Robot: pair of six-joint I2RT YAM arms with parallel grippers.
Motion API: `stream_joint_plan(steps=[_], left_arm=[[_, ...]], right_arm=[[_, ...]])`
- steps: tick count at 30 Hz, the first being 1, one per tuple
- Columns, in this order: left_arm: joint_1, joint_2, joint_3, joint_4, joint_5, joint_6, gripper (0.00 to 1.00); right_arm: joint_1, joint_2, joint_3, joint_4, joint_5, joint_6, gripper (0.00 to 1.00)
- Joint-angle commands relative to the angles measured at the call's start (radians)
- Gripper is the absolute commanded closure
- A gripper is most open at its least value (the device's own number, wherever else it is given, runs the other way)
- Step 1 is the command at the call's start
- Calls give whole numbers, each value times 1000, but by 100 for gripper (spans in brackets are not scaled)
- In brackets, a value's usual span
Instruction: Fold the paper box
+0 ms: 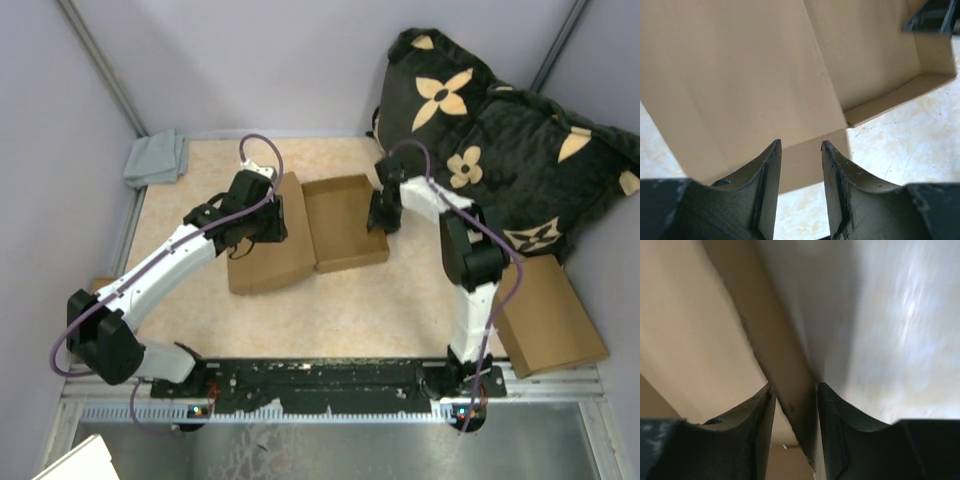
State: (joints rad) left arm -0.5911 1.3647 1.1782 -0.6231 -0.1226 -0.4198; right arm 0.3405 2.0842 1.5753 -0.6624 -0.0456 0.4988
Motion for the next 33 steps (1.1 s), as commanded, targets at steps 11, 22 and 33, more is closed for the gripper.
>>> stream_joint_plan(steps=[11, 22, 33], left_arm=[[5, 74, 78, 45, 69, 19, 56], [7, -42, -7, 34, -17, -54, 54], [248, -117, -120, 124, 95, -150, 45]], right_arm=[[323, -704, -348, -41, -56, -4, 31], [133, -200, 139, -74, -44, -306, 33], [188, -282, -27, 94, 36, -112, 50]])
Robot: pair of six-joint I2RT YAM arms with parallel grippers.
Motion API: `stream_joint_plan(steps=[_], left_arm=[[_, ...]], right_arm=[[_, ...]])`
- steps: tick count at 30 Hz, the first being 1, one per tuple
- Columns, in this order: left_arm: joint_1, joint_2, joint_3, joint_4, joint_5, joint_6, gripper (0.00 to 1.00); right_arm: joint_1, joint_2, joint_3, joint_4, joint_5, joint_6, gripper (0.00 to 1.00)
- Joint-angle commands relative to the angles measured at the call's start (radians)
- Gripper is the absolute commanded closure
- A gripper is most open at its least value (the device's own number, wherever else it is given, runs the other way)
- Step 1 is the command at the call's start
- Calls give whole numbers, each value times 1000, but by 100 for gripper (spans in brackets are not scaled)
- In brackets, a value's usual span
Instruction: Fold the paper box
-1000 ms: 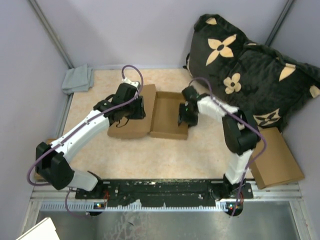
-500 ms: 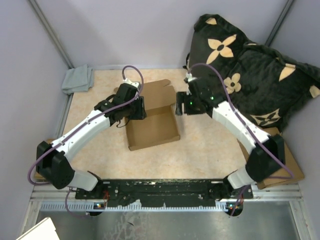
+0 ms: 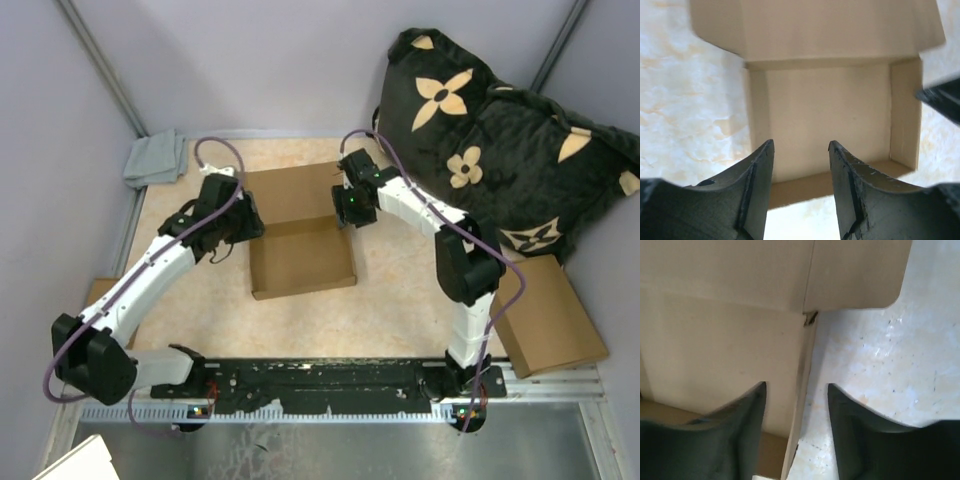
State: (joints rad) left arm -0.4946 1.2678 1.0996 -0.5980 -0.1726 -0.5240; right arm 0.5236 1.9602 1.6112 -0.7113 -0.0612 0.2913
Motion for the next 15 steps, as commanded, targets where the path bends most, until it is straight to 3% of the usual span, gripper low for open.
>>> stream_joint_plan(steps=[1, 2, 3, 6, 9, 10, 11, 12, 15], left_arm=[[197, -10, -39, 121, 189, -50, 45], [247, 16, -28, 132, 217, -53, 45], [280, 45, -11, 137, 233, -54, 45], [358, 145, 83, 103, 251, -54, 45], [401, 227, 150, 86, 250, -42, 44], [410, 250, 161, 100, 253, -35, 44], [417, 276, 173, 111, 255, -29, 44], [419, 303, 191, 114, 249, -16, 44], [428, 403, 278, 49, 209, 18, 45]], right_arm=[[1, -192, -86, 180, 64, 137, 66], [-4, -219, -112, 205, 67, 181, 77], [-14, -239, -157, 228, 40, 198, 96], [-74, -283, -261, 291, -206, 184, 100], [-91, -382, -388, 352, -172, 208, 100], [-91, -406, -419, 366, -163, 209, 92], [-91, -423, -442, 371, -154, 211, 70], [-92, -437, -456, 371, -153, 211, 56], [-92, -459, -470, 354, -164, 195, 30]])
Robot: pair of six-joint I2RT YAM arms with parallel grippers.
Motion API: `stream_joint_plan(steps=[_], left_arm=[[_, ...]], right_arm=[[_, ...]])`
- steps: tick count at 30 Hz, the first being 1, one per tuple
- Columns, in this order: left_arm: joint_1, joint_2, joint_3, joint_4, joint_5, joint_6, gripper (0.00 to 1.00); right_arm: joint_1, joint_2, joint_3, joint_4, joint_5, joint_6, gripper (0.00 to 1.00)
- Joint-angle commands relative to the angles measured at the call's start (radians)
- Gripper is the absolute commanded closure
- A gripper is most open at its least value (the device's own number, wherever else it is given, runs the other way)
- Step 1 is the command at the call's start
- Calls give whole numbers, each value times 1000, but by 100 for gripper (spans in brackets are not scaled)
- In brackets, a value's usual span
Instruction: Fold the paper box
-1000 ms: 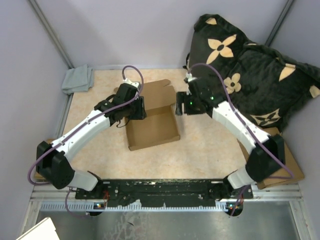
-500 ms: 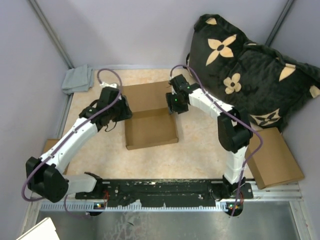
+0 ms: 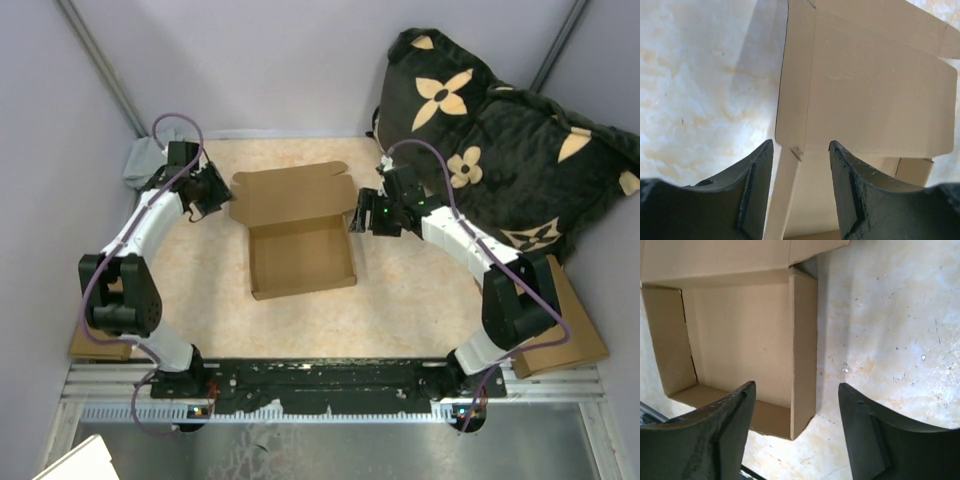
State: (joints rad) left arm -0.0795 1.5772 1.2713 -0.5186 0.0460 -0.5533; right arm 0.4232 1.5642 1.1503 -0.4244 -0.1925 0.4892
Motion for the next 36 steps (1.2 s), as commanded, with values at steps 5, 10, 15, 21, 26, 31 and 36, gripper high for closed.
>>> stream_joint_plan(steps=[5, 10, 15, 21, 26, 31, 36], left_arm=[[36, 232, 182, -26, -20, 91, 46], [69, 336, 276, -10, 10, 86, 47], [81, 426, 365, -4, 52, 107, 49], [84, 487, 376, 62, 216, 106, 51], [84, 519, 379, 69, 247, 116, 53], [84, 523, 374, 95, 280, 125, 73], [84, 496, 367, 102, 302, 145, 100]], right_arm=[[8, -85, 1, 33, -10, -27, 23], [7, -113, 1, 14, 8, -25, 23], [8, -133, -18, -3, 33, -32, 22], [8, -139, -16, -15, 48, -34, 22], [8, -145, -3, -26, 66, -32, 20], [6, -149, -2, -46, 90, -42, 20], [0, -136, 18, -66, 96, -46, 19]])
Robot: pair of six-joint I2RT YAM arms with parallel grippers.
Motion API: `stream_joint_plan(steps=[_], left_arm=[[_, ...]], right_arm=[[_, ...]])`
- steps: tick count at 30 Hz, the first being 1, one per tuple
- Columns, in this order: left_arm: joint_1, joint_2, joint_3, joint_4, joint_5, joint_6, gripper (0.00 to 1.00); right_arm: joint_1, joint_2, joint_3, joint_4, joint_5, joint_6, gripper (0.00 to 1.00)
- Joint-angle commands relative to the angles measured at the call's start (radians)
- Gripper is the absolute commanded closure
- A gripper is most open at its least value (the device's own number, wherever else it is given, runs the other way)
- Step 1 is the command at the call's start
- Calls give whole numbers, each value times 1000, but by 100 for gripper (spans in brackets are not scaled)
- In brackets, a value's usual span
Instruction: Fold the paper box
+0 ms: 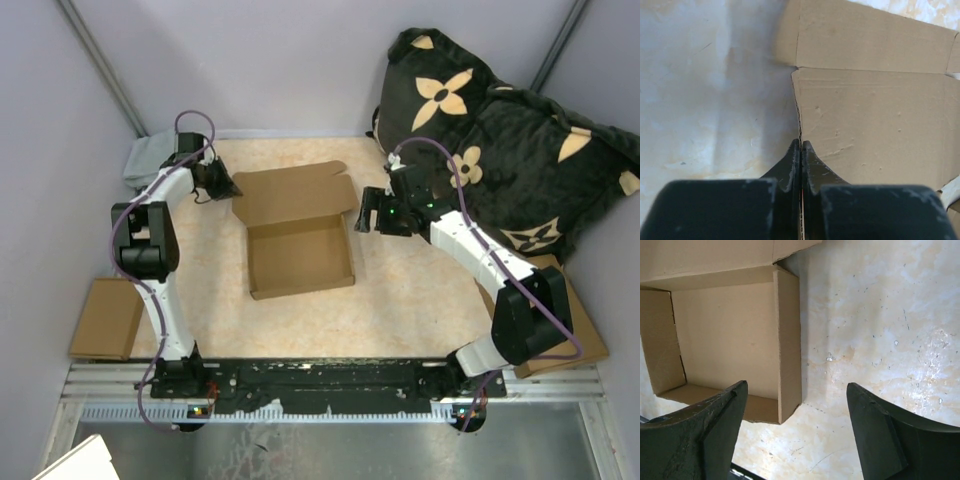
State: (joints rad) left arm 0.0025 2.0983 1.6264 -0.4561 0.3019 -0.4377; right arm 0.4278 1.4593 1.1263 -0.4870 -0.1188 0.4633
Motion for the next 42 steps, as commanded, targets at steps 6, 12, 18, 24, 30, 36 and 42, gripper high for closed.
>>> stream_joint_plan(steps=[6, 12, 18, 24, 30, 36, 42], left_arm=[[2, -195, -166, 277, 147, 53, 100], [1, -436, -414, 600, 255, 36, 100], [2, -603, -629, 875, 390, 10, 100], [1, -676, -733, 1020, 450, -11, 100], [1, -691, -747, 1042, 493, -6, 100], [2, -704, -749, 1032, 493, 6, 100], [1, -712, -750, 1014, 487, 18, 100]], right_arm=[[-15, 42, 147, -69, 23, -67, 17], [-29, 153, 333, -215, 111, -140, 18], [-54, 247, 449, -254, 73, -227, 18], [-128, 249, 376, -57, -106, -303, 9], [-238, 320, 325, 193, -429, -298, 8], [-241, 467, 466, 139, -617, -335, 19], [-242, 475, 465, 121, -670, -358, 26]])
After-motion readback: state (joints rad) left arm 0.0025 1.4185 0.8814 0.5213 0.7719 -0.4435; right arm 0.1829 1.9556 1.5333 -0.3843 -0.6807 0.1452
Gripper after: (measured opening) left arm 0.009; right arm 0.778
